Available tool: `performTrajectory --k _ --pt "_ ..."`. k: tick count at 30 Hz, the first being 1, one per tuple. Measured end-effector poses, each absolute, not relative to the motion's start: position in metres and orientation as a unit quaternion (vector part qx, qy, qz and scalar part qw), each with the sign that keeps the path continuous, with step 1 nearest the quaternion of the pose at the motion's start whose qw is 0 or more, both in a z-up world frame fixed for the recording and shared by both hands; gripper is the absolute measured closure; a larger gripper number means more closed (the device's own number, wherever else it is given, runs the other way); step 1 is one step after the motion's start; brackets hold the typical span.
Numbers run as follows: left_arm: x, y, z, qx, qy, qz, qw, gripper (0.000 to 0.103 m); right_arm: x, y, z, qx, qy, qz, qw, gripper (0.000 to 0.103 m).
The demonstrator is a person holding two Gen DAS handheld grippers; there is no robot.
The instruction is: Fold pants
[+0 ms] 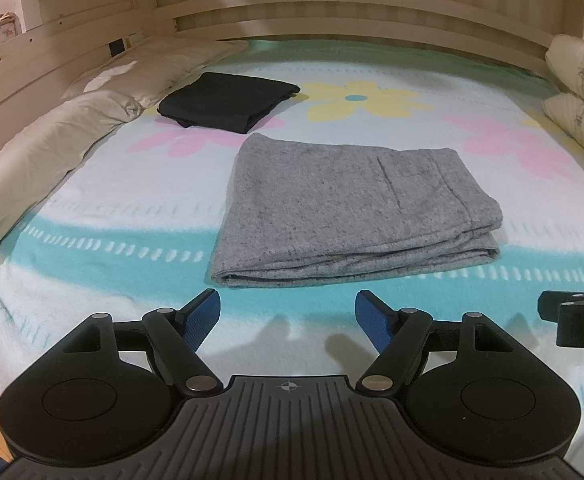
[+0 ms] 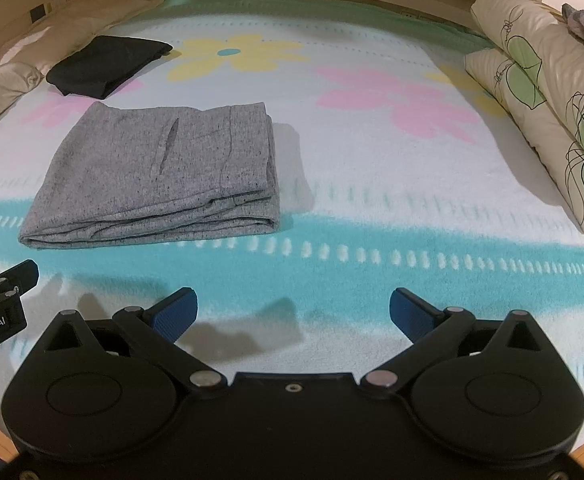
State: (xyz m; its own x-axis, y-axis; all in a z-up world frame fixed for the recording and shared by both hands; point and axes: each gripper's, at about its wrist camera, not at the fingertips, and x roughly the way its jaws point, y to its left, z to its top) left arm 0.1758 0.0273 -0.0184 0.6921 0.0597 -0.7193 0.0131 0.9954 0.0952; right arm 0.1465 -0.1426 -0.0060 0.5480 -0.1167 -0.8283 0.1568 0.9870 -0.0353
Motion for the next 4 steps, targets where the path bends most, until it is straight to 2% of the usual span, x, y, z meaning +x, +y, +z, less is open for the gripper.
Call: performTrajectory --k 4 --pt "0.1767 0.0289 -0.0181 0.045 0.392 0.010 0.919 0.030 0.1452 -0.1428 -0.0074 0.020 0.470 -0.077 0.879 0.001"
